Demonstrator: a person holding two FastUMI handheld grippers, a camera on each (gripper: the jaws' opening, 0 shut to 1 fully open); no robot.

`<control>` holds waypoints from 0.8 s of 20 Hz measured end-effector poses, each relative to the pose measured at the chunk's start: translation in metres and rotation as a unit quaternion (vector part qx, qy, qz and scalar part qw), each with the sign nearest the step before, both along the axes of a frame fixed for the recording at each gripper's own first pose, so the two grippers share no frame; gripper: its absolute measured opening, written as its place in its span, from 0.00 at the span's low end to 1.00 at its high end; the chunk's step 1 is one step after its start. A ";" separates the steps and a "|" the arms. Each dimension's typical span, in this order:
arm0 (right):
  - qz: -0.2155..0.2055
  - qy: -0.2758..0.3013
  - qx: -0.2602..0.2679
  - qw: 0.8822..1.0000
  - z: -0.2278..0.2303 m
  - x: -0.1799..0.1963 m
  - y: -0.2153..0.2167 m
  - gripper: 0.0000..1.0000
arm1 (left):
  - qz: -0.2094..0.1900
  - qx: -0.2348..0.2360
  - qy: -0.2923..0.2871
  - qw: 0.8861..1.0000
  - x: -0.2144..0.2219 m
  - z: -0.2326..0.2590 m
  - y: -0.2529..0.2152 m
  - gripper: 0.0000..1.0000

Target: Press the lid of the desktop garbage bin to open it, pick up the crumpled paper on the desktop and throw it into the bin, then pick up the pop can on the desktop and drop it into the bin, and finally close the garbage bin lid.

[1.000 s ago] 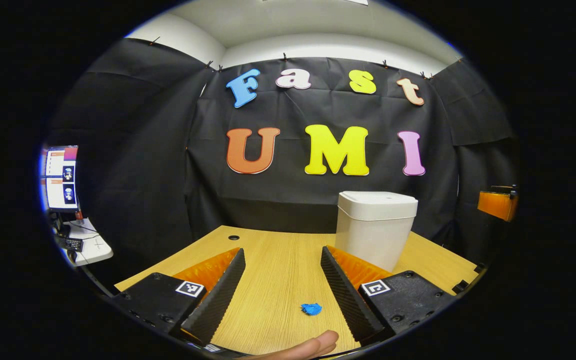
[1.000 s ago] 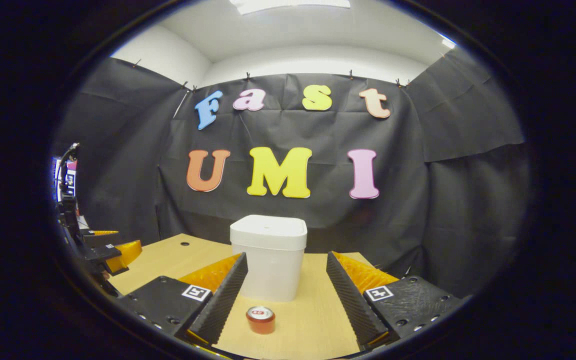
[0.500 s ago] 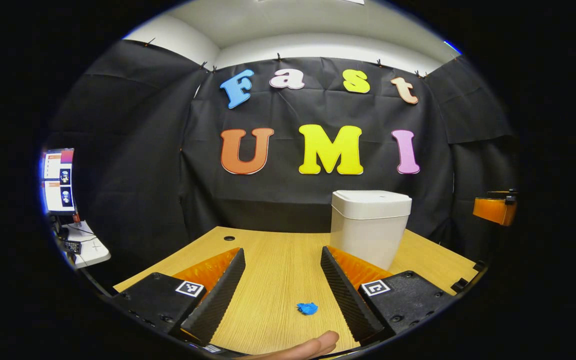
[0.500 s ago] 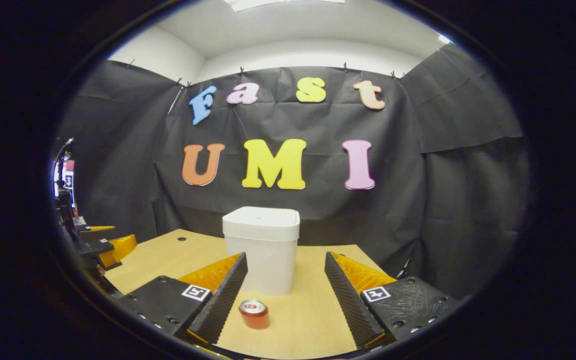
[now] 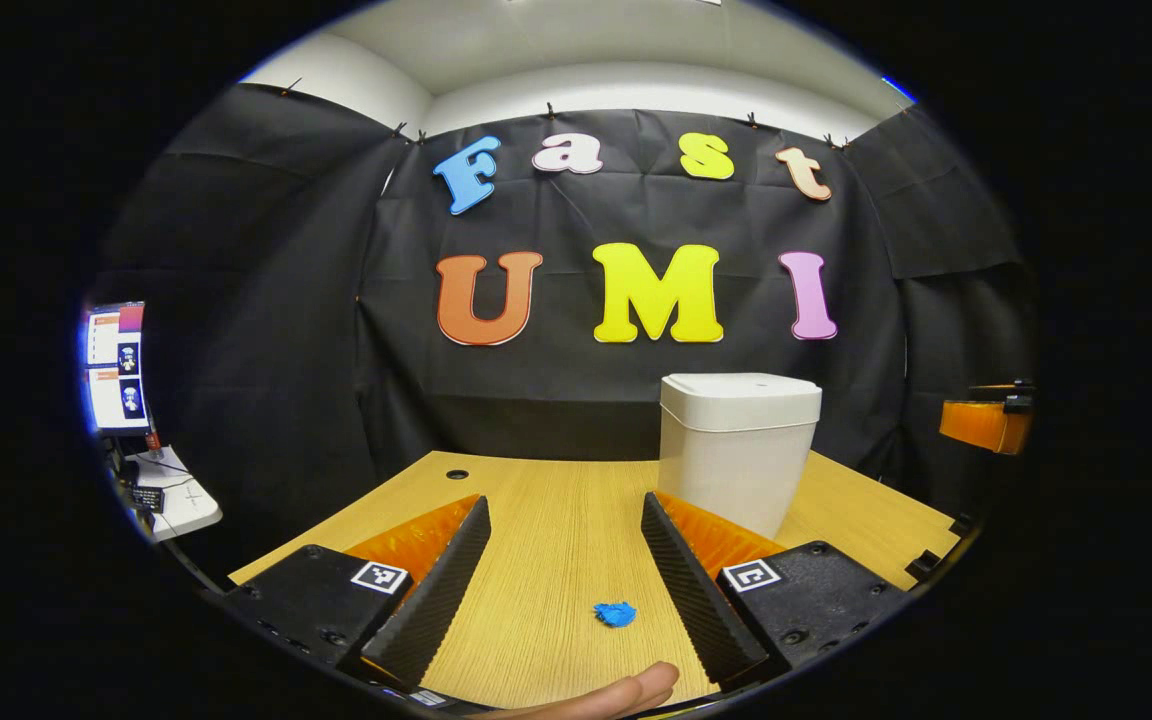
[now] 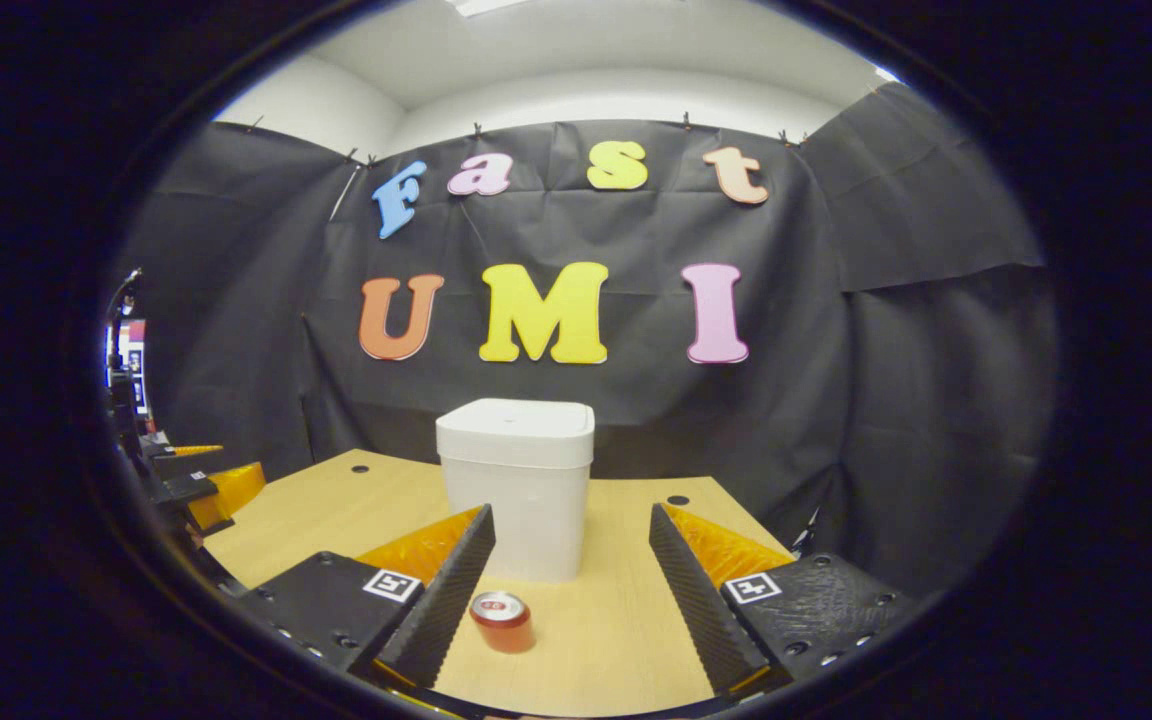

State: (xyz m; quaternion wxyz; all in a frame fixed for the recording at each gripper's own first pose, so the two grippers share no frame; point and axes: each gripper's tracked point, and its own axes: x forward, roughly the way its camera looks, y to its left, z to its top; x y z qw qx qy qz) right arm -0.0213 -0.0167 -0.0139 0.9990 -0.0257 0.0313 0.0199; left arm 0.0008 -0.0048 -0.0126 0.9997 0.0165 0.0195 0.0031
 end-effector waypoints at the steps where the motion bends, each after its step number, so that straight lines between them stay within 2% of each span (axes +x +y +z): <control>1: 0.005 -0.002 -0.002 1.000 0.001 0.001 0.002 0.94 | 0.003 0.002 0.002 1.000 0.001 -0.001 0.001 0.98; 3: 0.006 -0.007 -0.008 1.000 0.003 0.004 0.003 0.98 | 0.005 0.005 0.004 1.000 0.001 -0.003 0.000 0.98; 4: 0.003 -0.009 -0.007 1.000 0.005 0.008 0.001 0.94 | 0.003 0.006 0.004 1.000 0.002 -0.003 -0.002 0.98; 5: 0.002 -0.008 -0.003 1.000 0.007 0.012 0.001 0.97 | 0.002 0.006 0.005 1.000 0.002 -0.004 -0.004 0.98; 8: 0.006 -0.008 0.001 1.000 0.018 0.025 0.007 0.94 | 0.002 0.009 0.005 1.000 0.003 -0.004 -0.005 0.98; 9: 0.006 -0.013 0.001 1.000 0.025 0.030 0.008 0.84 | 0.003 0.007 0.005 1.000 0.003 -0.004 -0.004 0.98; 10: 0.010 -0.015 0.002 1.000 0.030 0.034 0.014 0.84 | 0.004 0.005 0.006 1.000 0.003 -0.004 -0.004 0.98; 14: 0.024 -0.010 0.012 1.000 0.049 0.058 0.034 0.71 | 0.003 0.004 0.011 1.000 0.004 -0.006 -0.003 0.98; 15: 0.025 -0.004 0.015 1.000 0.052 0.065 0.037 0.58 | 0.004 0.004 0.010 1.000 0.004 -0.006 -0.002 0.98; 16: 0.031 0.004 0.018 0.999 0.053 0.074 0.045 0.52 | 0.004 0.004 0.010 1.000 0.003 -0.006 -0.001 0.98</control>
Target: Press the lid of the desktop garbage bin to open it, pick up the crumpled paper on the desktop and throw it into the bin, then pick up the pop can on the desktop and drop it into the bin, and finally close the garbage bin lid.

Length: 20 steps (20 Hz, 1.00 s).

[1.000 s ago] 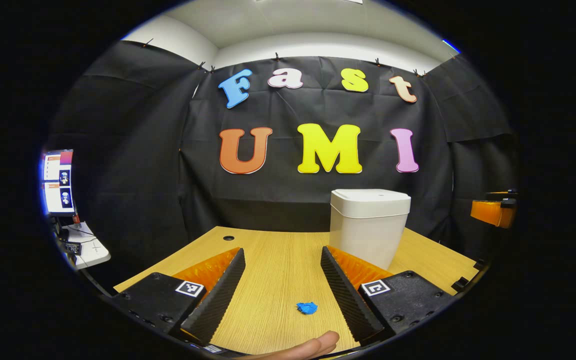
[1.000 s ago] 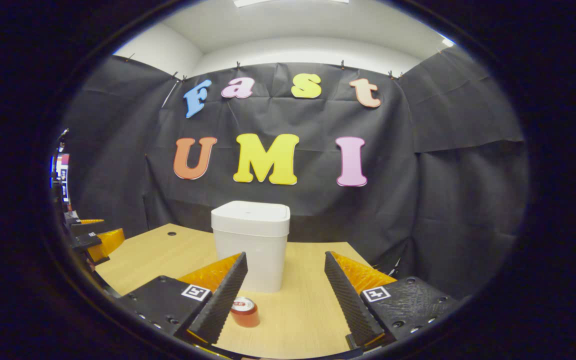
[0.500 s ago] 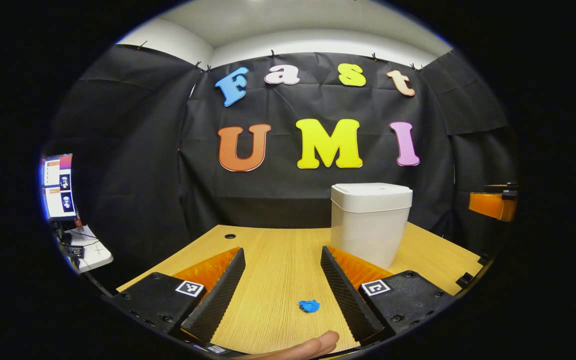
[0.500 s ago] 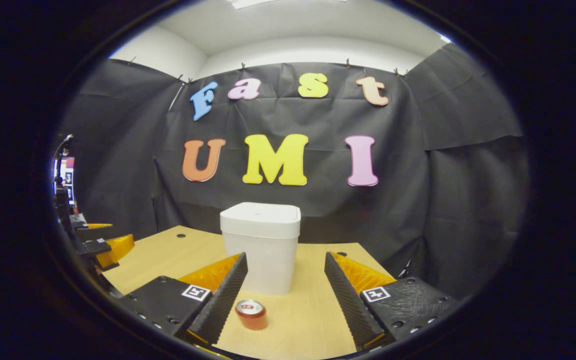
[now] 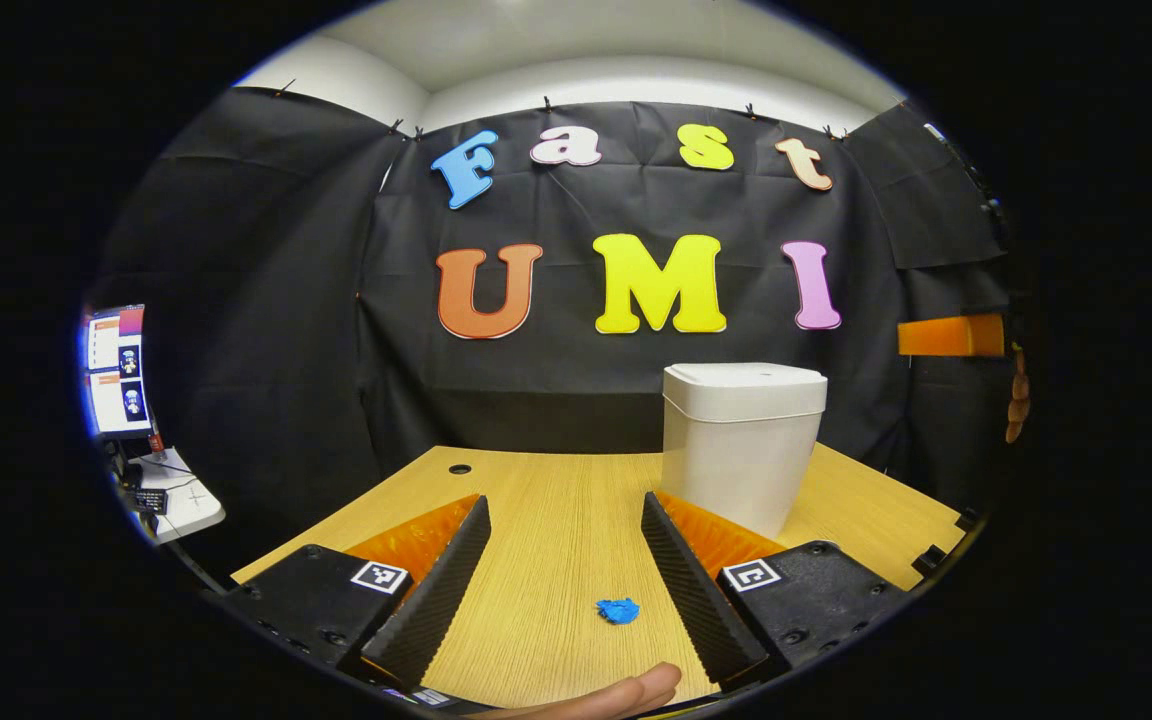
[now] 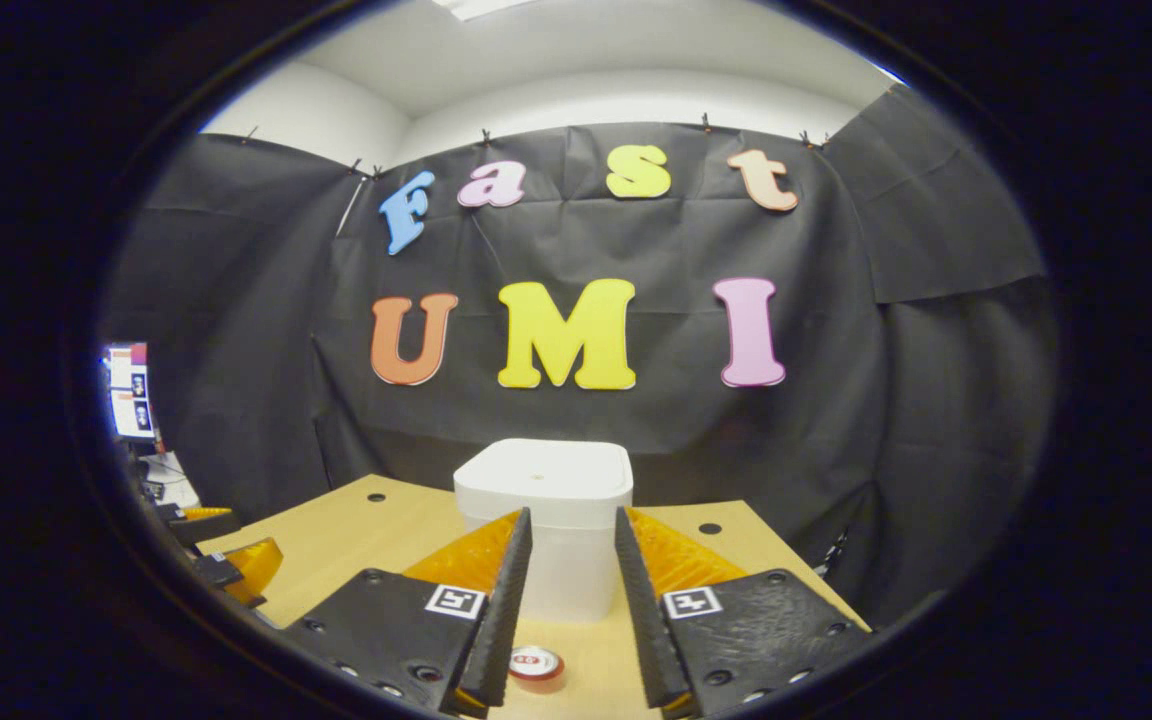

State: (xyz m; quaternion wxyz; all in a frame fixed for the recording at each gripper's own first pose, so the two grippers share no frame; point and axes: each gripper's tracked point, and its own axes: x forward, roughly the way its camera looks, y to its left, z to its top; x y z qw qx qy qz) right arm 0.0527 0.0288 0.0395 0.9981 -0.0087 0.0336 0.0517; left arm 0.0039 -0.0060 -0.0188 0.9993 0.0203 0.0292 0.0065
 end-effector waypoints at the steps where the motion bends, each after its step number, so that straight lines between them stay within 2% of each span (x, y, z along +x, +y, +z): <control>1: 0.005 0.007 0.004 1.000 0.002 0.008 0.008 0.44 | -0.001 0.000 0.000 1.000 -0.001 0.001 0.000 0.98; 3: 0.010 0.019 0.001 1.000 0.005 0.025 0.019 0.40 | -0.004 0.001 -0.003 1.000 -0.001 0.001 0.001 0.98; 5: 0.010 0.029 0.007 1.000 0.008 0.044 0.028 0.06 | -0.005 0.001 -0.005 1.000 -0.001 0.003 0.001 0.98; 6: 0.019 0.039 0.011 0.999 0.004 0.053 0.035 0.01 | -0.005 0.000 -0.005 1.000 -0.001 0.003 0.002 0.98; 8: 0.029 0.049 -0.006 0.998 0.006 0.071 0.047 0.00 | -0.005 -0.003 -0.004 1.000 0.000 0.002 0.005 0.98; 10: 0.001 0.056 -0.042 0.998 0.006 0.086 0.041 0.00 | 0.000 -0.006 -0.001 1.000 0.002 0.001 0.010 0.98; 12: 0.013 0.065 -0.045 0.997 0.000 0.099 0.056 0.00 | 0.010 -0.010 0.004 1.000 0.004 -0.002 0.016 0.98; 17: -0.005 0.088 -0.063 0.994 -0.017 0.133 0.058 0.00 | 0.015 -0.011 0.014 1.000 0.008 -0.008 0.019 0.98; 20: -0.016 0.100 -0.055 0.993 -0.027 0.150 0.053 0.00 | 0.015 -0.003 0.015 1.000 0.007 -0.009 0.018 0.98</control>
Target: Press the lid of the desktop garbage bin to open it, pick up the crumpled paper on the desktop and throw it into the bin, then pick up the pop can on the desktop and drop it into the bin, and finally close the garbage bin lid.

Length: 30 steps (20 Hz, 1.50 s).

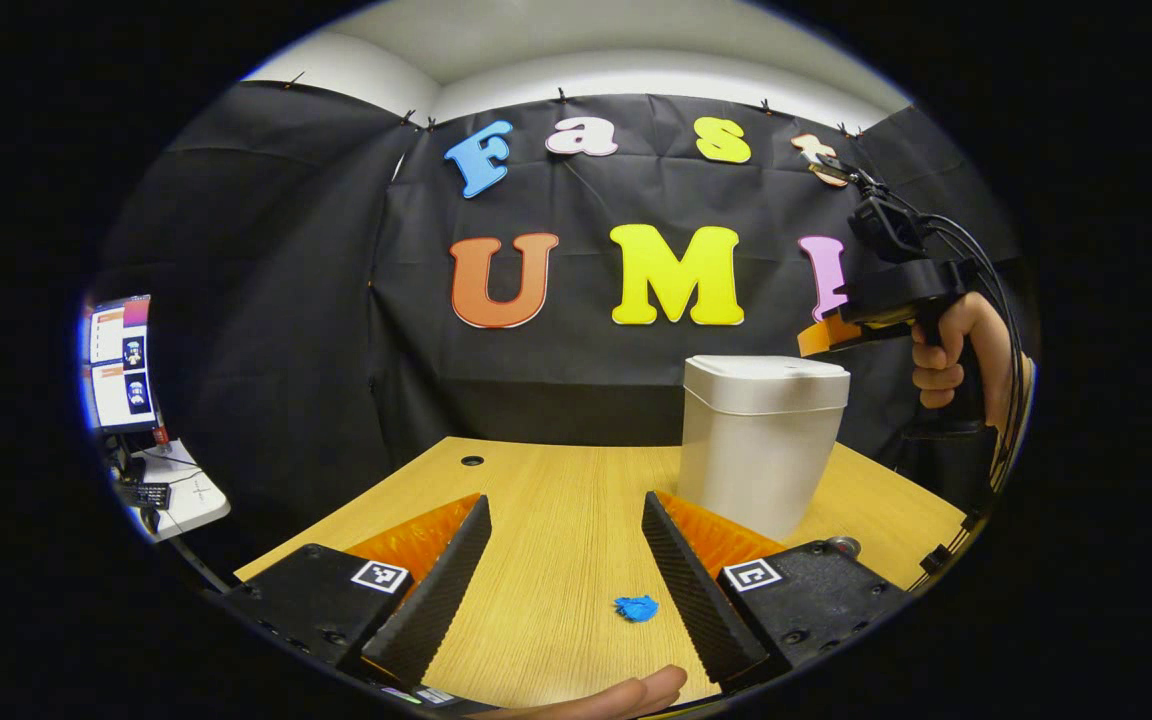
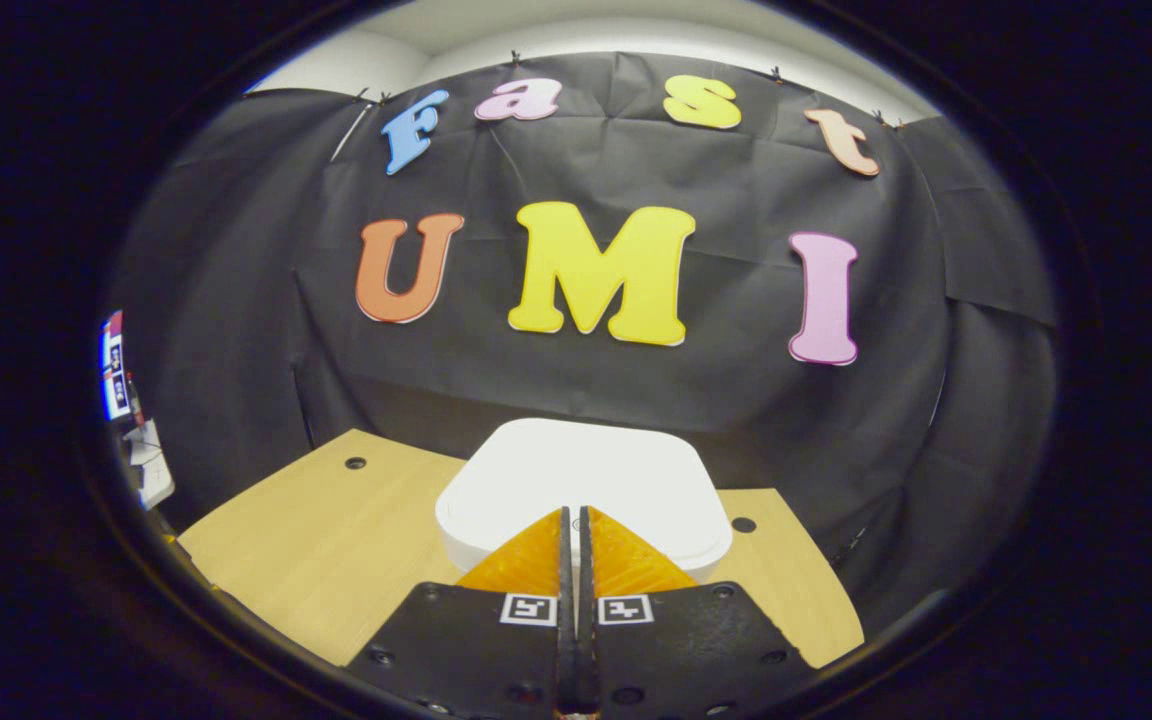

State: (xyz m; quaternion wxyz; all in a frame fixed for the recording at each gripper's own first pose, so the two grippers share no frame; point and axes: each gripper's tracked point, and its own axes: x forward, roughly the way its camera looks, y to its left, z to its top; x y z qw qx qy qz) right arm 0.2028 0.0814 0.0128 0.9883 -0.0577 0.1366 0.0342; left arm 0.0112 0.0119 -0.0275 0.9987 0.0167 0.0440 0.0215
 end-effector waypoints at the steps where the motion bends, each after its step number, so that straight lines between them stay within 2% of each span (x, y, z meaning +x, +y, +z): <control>1: 0.001 0.008 0.011 1.000 -0.006 0.004 0.002 0.00 | 0.000 0.002 0.001 1.000 0.000 -0.002 0.000 0.98; 3: 0.001 0.007 0.034 0.999 -0.009 0.012 0.005 0.00 | -0.001 0.010 -0.001 1.000 0.000 0.000 -0.003 0.98; 7: -0.011 0.022 -0.012 1.000 -0.020 0.014 0.008 0.01 | 0.012 0.014 -0.006 1.000 0.001 0.002 0.004 0.98; 10: -0.027 0.042 0.029 0.998 -0.023 0.012 0.006 0.01 | 0.003 -0.004 -0.002 1.000 0.001 0.002 0.000 0.98; 14: -0.023 0.045 0.008 0.999 -0.022 0.012 0.004 0.01 | 0.010 -0.008 0.001 1.000 0.001 0.000 0.008 0.98; 19: -0.010 0.040 0.034 0.999 -0.023 0.008 0.006 0.01 | 0.021 -0.004 0.006 1.000 0.004 -0.003 0.017 0.98; 20: -0.008 0.058 0.033 0.998 -0.025 -0.003 0.007 0.01 | 0.020 -0.005 0.007 1.000 0.004 -0.003 0.016 0.98; 22: -0.016 0.026 0.026 0.999 -0.026 -0.012 0.002 0.01 | 0.021 -0.004 0.012 1.000 0.005 -0.007 0.016 0.98; 23: -0.011 0.024 0.041 0.999 -0.035 -0.009 0.009 0.01 | 0.023 0.000 0.013 1.000 0.005 -0.007 0.017 0.98; 24: 0.014 0.092 0.054 0.994 -0.075 -0.015 0.025 0.01 | 0.025 0.002 0.013 1.000 0.005 -0.007 0.019 0.98; 25: 0.022 0.176 0.049 0.983 -0.127 -0.020 0.031 0.00 | 0.025 0.002 0.012 1.000 0.004 -0.006 0.018 0.98; 26: 0.014 0.230 0.042 0.972 -0.168 -0.022 0.030 0.00 | 0.024 0.002 0.012 1.000 0.004 -0.006 0.017 0.98; 28: 0.017 0.273 0.057 0.960 -0.215 -0.023 0.035 0.01 | 0.024 0.012 0.009 1.000 0.002 -0.004 0.017 0.98; 29: 0.029 0.276 0.067 0.958 -0.223 -0.027 0.038 0.01 | 0.027 0.020 0.003 0.999 0.002 -0.001 0.019 0.98; 30: 0.043 0.257 0.070 0.963 -0.224 -0.025 0.040 0.02 | 0.034 0.030 -0.004 0.999 0.002 0.002 0.023 0.98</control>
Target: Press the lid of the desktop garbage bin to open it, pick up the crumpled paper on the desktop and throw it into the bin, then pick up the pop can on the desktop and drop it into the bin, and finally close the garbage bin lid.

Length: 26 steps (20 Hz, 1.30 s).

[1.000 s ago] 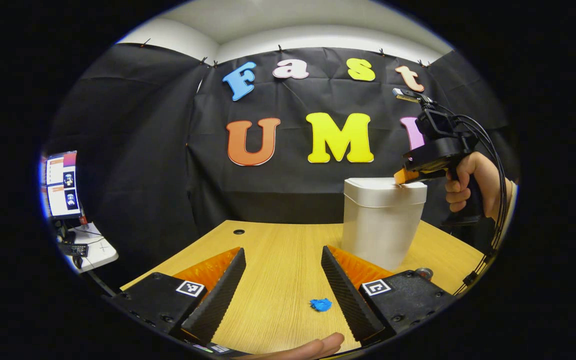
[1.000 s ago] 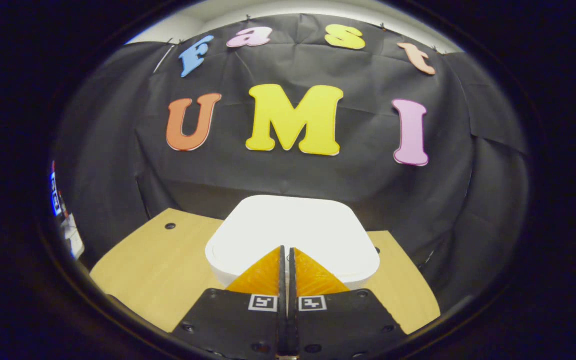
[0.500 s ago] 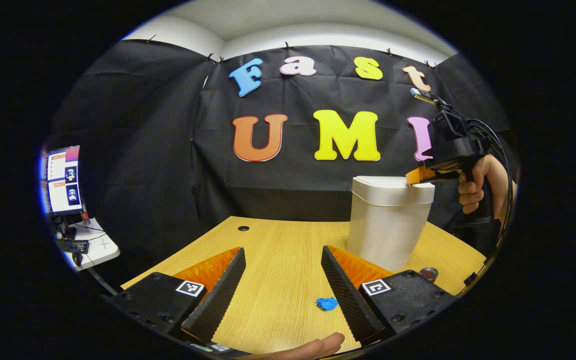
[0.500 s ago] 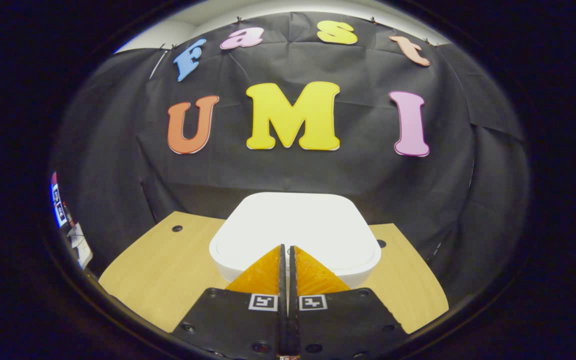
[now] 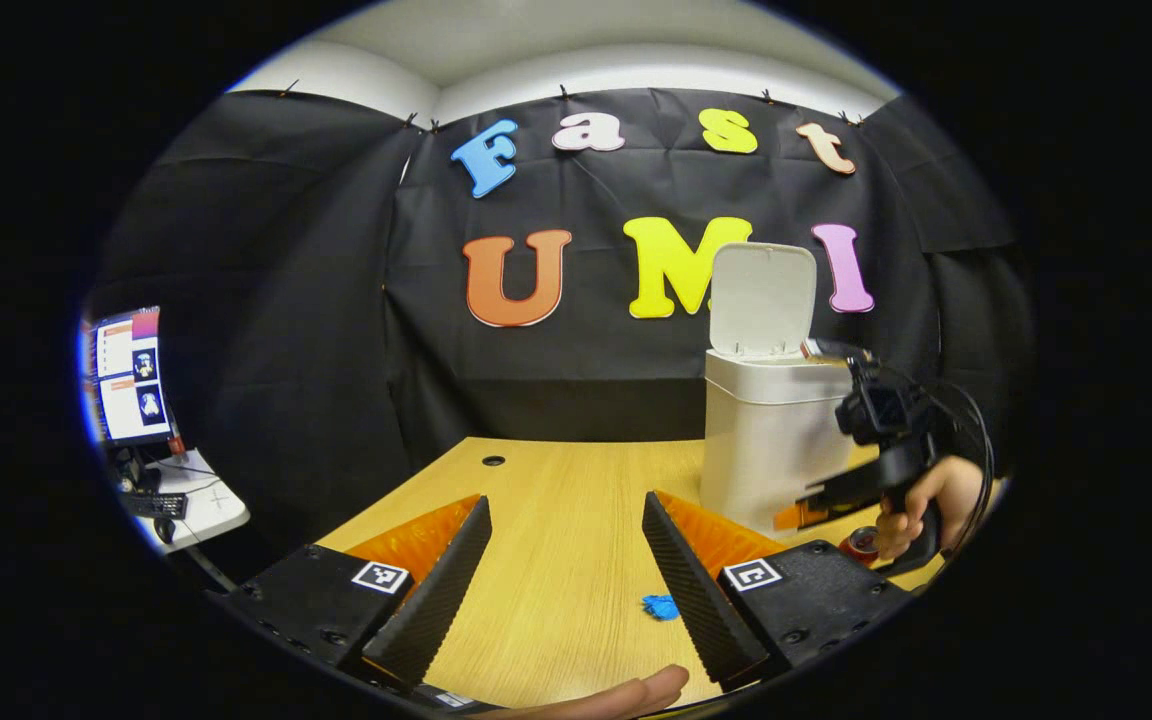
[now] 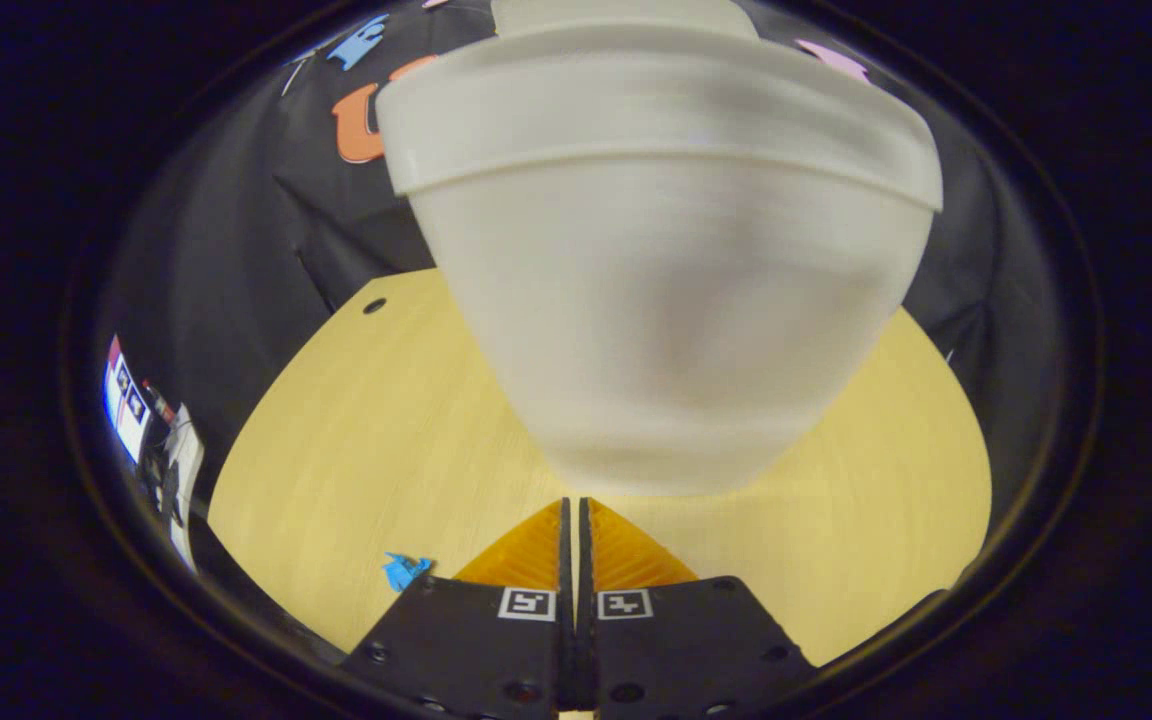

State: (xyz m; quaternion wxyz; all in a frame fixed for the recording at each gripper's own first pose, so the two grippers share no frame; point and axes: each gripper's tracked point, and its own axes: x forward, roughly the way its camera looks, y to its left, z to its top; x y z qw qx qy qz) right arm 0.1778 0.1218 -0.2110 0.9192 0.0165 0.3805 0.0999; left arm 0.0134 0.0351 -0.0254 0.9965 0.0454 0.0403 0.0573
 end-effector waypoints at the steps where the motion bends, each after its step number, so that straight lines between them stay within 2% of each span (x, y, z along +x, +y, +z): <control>1: 0.007 -0.025 -0.006 1.000 0.008 0.002 -0.002 0.01 | 0.006 0.009 -0.001 1.000 0.000 -0.001 0.004 0.98; 3: 0.017 -0.063 -0.015 0.998 0.026 0.000 -0.001 0.00 | 0.006 0.014 0.000 1.000 0.002 -0.003 0.000 0.98; 5: 0.020 -0.079 -0.013 0.997 0.036 -0.001 0.002 0.00 | -0.003 0.000 0.010 1.000 0.006 -0.010 -0.006 0.98; 7: 0.022 -0.099 -0.033 0.994 0.040 -0.003 0.000 0.00 | -0.013 -0.011 0.018 1.000 0.007 -0.013 -0.013 0.98; 10: 0.028 -0.134 -0.043 0.990 0.056 -0.015 -0.001 0.01 | -0.025 -0.005 0.025 0.999 0.011 -0.018 -0.018 0.98; 16: 0.008 -0.206 -0.011 0.978 0.093 -0.049 -0.025 0.01 | -0.060 -0.024 0.072 0.995 0.021 -0.046 -0.031 0.98; 20: 0.008 -0.232 0.023 0.972 0.095 -0.072 -0.047 0.01 | -0.072 -0.037 0.136 0.987 0.035 -0.088 -0.042 0.98; 22: 0.023 -0.237 0.050 0.970 0.094 -0.087 -0.054 0.01 | -0.081 -0.038 0.168 0.982 0.041 -0.112 -0.049 0.99; 26: 0.024 -0.283 0.053 0.957 0.097 -0.107 -0.086 0.01 | -0.105 -0.066 0.238 0.963 0.047 -0.151 -0.062 0.98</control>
